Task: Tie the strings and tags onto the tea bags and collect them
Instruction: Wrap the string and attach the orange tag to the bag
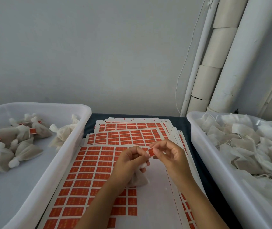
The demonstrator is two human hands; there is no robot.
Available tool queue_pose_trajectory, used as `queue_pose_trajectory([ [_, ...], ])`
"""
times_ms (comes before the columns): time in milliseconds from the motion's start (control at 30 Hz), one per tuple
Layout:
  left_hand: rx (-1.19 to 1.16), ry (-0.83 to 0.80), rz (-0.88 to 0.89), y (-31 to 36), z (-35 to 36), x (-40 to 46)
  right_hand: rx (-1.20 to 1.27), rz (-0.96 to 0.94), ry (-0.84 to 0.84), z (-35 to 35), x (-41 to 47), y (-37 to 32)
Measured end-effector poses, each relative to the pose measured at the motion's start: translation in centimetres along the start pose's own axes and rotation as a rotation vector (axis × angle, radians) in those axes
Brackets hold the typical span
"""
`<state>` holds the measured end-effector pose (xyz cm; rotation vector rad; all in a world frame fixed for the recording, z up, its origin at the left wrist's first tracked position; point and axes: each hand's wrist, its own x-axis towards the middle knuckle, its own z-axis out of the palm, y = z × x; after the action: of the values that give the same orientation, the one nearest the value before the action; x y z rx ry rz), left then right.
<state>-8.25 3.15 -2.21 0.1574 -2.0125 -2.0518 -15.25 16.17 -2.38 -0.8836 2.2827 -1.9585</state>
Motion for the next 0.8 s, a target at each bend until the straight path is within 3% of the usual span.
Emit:
queue_pose_trajectory([
  [333,0.042,0.015,0.0,-0.3,0.1,0.13,-0.062,0.008,0.002,0.06,0.01,0.06],
  [733,-0.074,-0.022,0.008,-0.19,0.11,-0.05,-0.121,-0.054,0.009,0.15,-0.15,-0.29],
  [800,0.002,-0.019,0.048,-0.26,0.19,-0.03,-0.135,-0.068,0.009,0.3,-0.21,-0.39],
])
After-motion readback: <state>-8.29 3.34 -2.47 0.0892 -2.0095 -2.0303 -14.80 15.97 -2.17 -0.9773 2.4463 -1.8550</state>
